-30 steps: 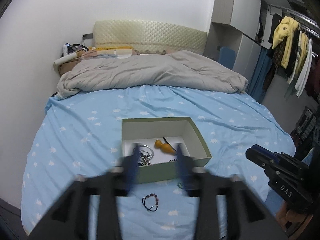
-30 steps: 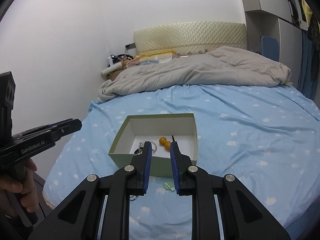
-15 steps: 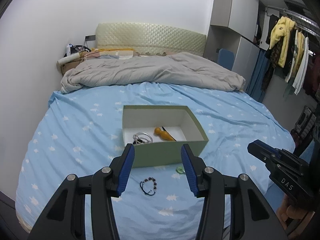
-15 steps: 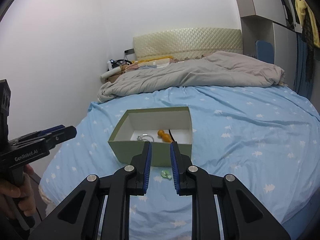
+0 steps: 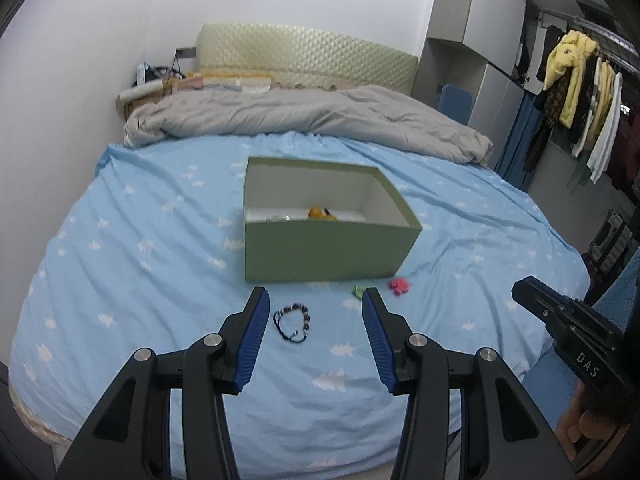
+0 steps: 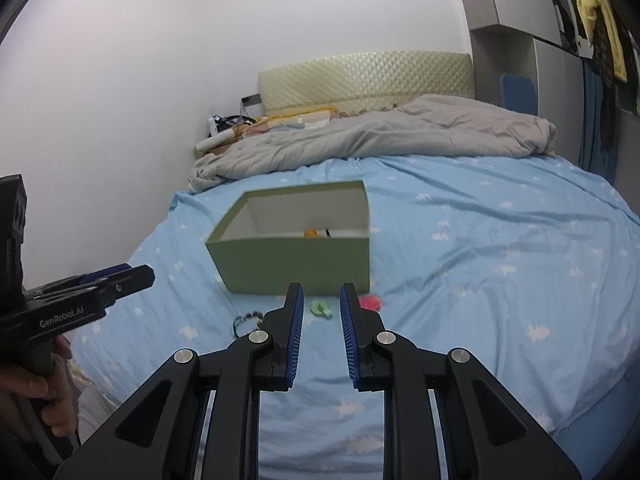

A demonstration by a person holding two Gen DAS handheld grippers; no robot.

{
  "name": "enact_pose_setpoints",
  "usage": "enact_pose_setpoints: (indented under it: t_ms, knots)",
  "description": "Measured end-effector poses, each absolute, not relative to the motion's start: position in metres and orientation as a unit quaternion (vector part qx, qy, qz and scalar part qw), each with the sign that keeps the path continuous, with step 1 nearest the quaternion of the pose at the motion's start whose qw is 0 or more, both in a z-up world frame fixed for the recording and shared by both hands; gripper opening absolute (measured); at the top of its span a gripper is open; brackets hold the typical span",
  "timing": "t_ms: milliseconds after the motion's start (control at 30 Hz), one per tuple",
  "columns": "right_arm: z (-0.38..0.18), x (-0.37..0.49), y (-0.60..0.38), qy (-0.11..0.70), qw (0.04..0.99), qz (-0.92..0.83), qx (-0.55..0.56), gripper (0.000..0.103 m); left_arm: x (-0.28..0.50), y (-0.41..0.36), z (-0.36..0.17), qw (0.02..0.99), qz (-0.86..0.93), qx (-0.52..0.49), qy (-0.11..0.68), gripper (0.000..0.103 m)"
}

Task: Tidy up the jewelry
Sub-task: 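Withdraw both open grippers from the box toward the red-bead bracelet and clips, then grasp the red-bead bracelet with the left gripper while the right grasps the green and pink clips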

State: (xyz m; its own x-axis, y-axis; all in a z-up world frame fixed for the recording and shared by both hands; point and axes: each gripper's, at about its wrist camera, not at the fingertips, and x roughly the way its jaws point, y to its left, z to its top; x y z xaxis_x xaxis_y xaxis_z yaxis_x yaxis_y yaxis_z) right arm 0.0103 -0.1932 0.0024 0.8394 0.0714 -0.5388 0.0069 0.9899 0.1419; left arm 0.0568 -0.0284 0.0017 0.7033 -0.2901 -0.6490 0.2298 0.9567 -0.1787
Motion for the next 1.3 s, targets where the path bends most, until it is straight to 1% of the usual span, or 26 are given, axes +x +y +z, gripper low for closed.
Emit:
enact_pose_setpoints:
  t_ms: [167,233,300,333,400,467,500,533,567,600,633,667,700,767,833,900,967,1033,1300]
  knots:
    - [-0.017,0.016,-0.196,0.304,0.950,0.013,0.069,0.018,0.062,-0.030,-0.018,0.913,-0.145,-0.044,0.378,0.047]
    - [-0.024,0.020,-0.196,0.308,0.949,0.013,0.069,0.025,0.067,-0.031,-0.027,0.910,-0.149,-0.046,0.385,0.047]
    - [-0.031,0.025,-0.196,0.314,0.947,0.011,0.067,0.027,0.073,-0.032,-0.037,0.906,-0.150,-0.047,0.393,0.047]
    - [-0.034,0.028,-0.197,0.317,0.946,0.010,0.067,0.030,0.076,-0.032,-0.043,0.903,-0.151,-0.048,0.399,0.046]
    - [-0.042,0.035,-0.198,0.321,0.945,0.010,0.068,0.037,0.082,-0.031,-0.053,0.900,-0.150,-0.052,0.406,0.046]
    - [-0.046,0.040,-0.198,0.321,0.945,0.008,0.066,0.051,0.089,-0.031,-0.064,0.896,-0.150,-0.055,0.414,0.046]
    - [-0.050,0.045,-0.198,0.319,0.946,0.006,0.065,0.053,0.094,-0.030,-0.069,0.894,-0.150,-0.056,0.419,0.046]
    - [-0.053,0.048,-0.198,0.319,0.945,0.005,0.064,0.059,0.098,-0.030,-0.074,0.892,-0.150,-0.057,0.422,0.046]
    - [-0.055,0.051,-0.198,0.320,0.945,0.004,0.064,0.069,0.101,-0.030,-0.079,0.891,-0.149,-0.058,0.426,0.045]
    - [-0.059,0.055,-0.199,0.322,0.945,0.000,0.064,0.072,0.105,-0.029,-0.083,0.889,-0.148,-0.059,0.429,0.045]
    - [-0.063,0.060,-0.200,0.325,0.944,-0.003,0.065,0.077,0.110,-0.029,-0.087,0.887,-0.148,-0.061,0.432,0.042]
    - [-0.066,0.064,-0.200,0.328,0.942,-0.004,0.065,0.080,0.115,-0.029,-0.092,0.886,-0.148,-0.062,0.436,0.039]
    - [-0.071,0.070,-0.200,0.332,0.941,-0.006,0.065,0.081,0.120,-0.029,-0.098,0.884,-0.147,-0.062,0.439,0.038]
    - [-0.079,0.080,-0.200,0.337,0.939,-0.011,0.061,0.090,0.128,-0.029,-0.107,0.881,-0.147,-0.062,0.446,0.034]
    - [-0.086,0.090,-0.199,0.342,0.938,-0.012,0.058,0.094,0.136,-0.028,-0.115,0.879,-0.143,-0.062,0.451,0.033]
    - [-0.093,0.099,-0.198,0.345,0.937,-0.011,0.055,0.096,0.143,-0.028,-0.123,0.877,-0.140,-0.060,0.456,0.032]
    - [-0.098,0.107,-0.198,0.347,0.936,-0.013,0.054,0.096,0.151,-0.027,-0.131,0.874,-0.137,-0.060,0.462,0.028]
    - [-0.105,0.117,-0.199,0.351,0.935,-0.014,0.054,0.096,0.158,-0.026,-0.139,0.872,-0.134,-0.061,0.467,0.027]
    - [-0.129,0.149,-0.197,0.368,0.929,-0.018,0.045,0.097,0.178,-0.023,-0.159,0.865,-0.128,-0.063,0.481,0.026]
